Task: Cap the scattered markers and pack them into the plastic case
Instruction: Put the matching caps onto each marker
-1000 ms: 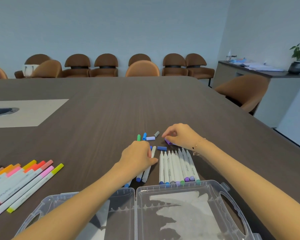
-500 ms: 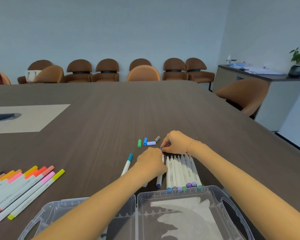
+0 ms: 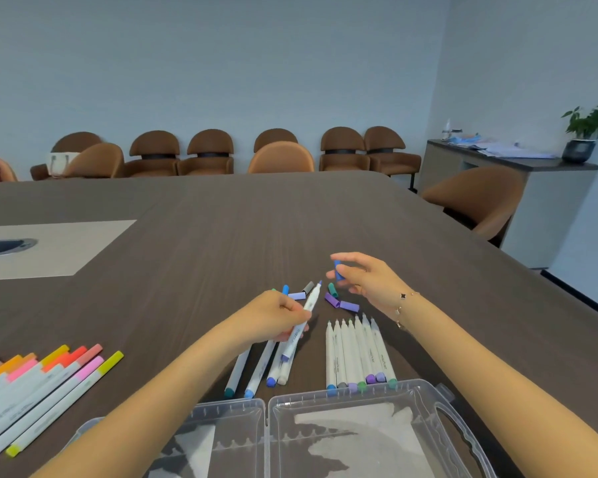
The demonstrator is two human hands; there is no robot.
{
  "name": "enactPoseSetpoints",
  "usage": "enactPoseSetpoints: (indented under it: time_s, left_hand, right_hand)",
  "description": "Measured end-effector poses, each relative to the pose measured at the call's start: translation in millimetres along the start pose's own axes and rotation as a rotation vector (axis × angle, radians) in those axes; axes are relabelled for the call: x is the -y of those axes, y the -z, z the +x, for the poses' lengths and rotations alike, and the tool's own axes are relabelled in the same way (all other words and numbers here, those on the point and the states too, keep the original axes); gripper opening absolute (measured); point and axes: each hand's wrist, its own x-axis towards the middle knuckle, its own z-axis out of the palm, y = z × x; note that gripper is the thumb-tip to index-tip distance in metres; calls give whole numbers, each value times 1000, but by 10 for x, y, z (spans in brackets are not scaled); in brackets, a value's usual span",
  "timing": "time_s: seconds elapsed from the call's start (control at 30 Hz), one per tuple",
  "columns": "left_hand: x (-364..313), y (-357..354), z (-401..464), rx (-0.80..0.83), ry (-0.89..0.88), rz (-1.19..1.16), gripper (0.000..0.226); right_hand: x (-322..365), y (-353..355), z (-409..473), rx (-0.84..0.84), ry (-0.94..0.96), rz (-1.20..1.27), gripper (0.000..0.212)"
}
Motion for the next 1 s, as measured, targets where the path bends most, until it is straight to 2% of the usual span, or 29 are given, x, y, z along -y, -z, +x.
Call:
enactPoseSetpoints:
  time_s: [0.07,0.13,0.43,0.6,0.83,1.0]
  left_hand:
    - [17,-24,-12,39,38,-182,13]
    - [20,-38,-35,49,51,-254,18]
    - [23,-25,-35,113,60,-506,22]
    - [34,-48,-59,114,44,-458,19]
    - [9,-61,-42,76,36,-451,21]
    - [-31,-106,-45,63,86,-496,22]
  right_hand:
    - [-1,-17,-27,-4,-13,86,23]
    - [14,-46,-53,-3,-25,134,22]
    - [-4,-102,-44,-102,-15,55,25]
    - [-7,-130,-44,-117,-25,67,26]
    - [12,-157,-85,-81,-4,-82,21]
    - [33,-226,-98,-96,45,-82,18]
